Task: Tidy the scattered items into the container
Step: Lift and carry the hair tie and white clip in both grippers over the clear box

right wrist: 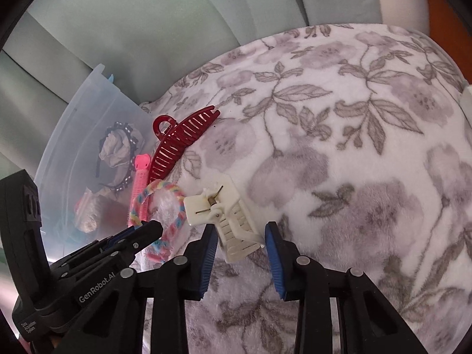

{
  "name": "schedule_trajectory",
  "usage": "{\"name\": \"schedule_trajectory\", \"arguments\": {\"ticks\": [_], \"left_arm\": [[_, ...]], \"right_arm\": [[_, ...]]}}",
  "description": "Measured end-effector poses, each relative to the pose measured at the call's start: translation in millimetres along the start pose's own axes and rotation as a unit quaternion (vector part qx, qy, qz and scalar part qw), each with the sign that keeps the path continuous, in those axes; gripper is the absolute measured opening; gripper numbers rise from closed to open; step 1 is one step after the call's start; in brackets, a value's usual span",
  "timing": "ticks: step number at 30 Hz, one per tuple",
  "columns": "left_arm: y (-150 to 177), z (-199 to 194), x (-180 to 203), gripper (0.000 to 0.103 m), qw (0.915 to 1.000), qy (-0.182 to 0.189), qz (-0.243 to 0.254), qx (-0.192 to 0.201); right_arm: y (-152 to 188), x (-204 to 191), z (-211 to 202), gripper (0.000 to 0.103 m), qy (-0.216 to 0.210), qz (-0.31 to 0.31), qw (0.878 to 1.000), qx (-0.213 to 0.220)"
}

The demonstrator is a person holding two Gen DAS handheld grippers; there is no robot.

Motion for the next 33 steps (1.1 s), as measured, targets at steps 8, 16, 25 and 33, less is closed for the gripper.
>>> {"name": "schedule_trajectory", "arguments": {"ticks": [8, 16, 25, 33], "left_arm": [[18.2, -20.5, 20.3, 0.010, 0.9997, 0.006, 0.022, -0.002], [30.0, -57.5, 40.5, 0.008, 0.9987, 0.007, 0.046, 0.024], [38.3, -103.9, 53.6, 0.008, 0.9963, 0.007, 0.053, 0.066], [43.7, -149.2, 60.6, 0.008, 0.9901, 0.013, 0.059, 0.127]], "right_arm": [[24.7, 9.3, -30.8, 0.033, -0.022, 0.037, 0.999, 0.019], [38.9, 5.0, -87.7, 0.033, -0.043, 0.047, 0.995, 0.072], [49.6, -13.6, -142.4, 0.033, -0.060, 0.032, 0.989, 0.127], [56.3, -29.1, -186.7, 0.033, -0.068, 0.018, 0.982, 0.177]]}}
Point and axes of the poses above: each gripper's, at about its wrist camera, not at the fingertips, and z roughly the way its jaws point, x to its right, y to its underside, the point moved 9 cm from there along z, roughly the way its jaws point, and after that the axes turned 12 degrees about -x, right-handed, at the moved point
